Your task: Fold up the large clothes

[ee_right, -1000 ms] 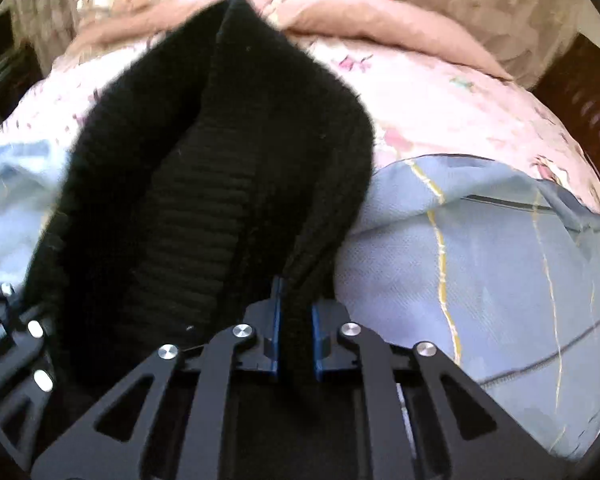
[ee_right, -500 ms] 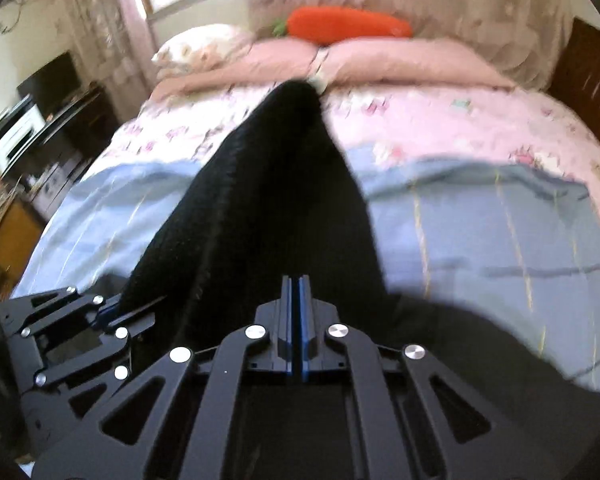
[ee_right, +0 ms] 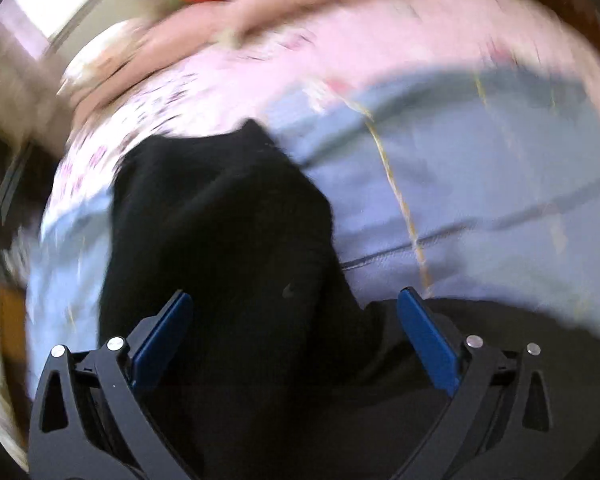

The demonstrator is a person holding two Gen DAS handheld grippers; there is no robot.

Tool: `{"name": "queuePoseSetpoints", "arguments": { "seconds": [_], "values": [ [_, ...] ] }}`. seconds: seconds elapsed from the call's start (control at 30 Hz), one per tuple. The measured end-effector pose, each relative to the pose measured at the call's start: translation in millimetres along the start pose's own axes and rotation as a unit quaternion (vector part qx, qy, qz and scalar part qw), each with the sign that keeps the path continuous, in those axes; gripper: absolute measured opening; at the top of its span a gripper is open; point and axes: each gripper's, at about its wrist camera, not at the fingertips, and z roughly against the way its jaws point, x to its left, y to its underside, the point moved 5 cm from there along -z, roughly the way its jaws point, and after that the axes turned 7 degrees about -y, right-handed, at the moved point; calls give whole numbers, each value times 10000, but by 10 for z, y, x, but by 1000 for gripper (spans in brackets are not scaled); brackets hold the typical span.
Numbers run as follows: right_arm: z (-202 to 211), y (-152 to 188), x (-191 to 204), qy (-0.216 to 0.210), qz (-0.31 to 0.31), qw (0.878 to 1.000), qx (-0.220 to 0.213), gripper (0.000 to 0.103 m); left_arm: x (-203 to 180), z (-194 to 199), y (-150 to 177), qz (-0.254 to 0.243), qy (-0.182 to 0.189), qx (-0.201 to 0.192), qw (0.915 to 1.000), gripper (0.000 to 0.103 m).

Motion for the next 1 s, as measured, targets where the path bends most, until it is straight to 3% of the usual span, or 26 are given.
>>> {"name": "queuePoseSetpoints", "arguments": {
  "seconds": [0.07, 0.13, 0.17, 0.3, 0.4, 0.67, 0.8, 0.83, 0.9, 0.93, 1.0],
  "values": [
    [-232, -30, -142, -393, -762, 9962, 142, 102, -2, 13, -12, -41, 73, -21, 10000, 13],
    [-231, -63, -159, -462, -1069, 9930, -180, 102, 9, 7, -31, -70, 137, -24, 9999, 13],
    [-216, -77, -138, -518, -1099, 9921, -300, 102, 20, -2, -30, -61, 173, -15, 9998, 13],
    [-158, -88, 33, -856, -1077, 9893, -479, 82, 61, -7, -31, 13, 241, 21, 9997, 14],
    [-146, -106, 57, -837, -1004, 9904, -451, 72, 70, 5, -21, 124, 275, 58, 9995, 14],
    [151, -33, -53, -1352, -1670, 9740, -721, 71, 56, 8, -18, 79, 230, 106, 9996, 14],
    [191, -74, 97, -1382, -1300, 9792, -719, 69, 60, 3, -11, 83, 237, 108, 9996, 14],
    [135, -87, 131, -1323, -1190, 9819, -647, 65, 62, 6, -13, 104, 236, 107, 9996, 14],
    [13, -101, 167, -1226, -1046, 9854, -549, 39, 62, 2, -17, 173, 238, 109, 9995, 14],
    [-46, -104, 160, -1198, -957, 9871, -466, 35, 66, -5, -20, 220, 239, 114, 9994, 14],
    [-287, -112, 143, -1112, -812, 9905, -5, 14, 73, -14, -19, 293, 240, 130, 9992, 14]
  ]
}}
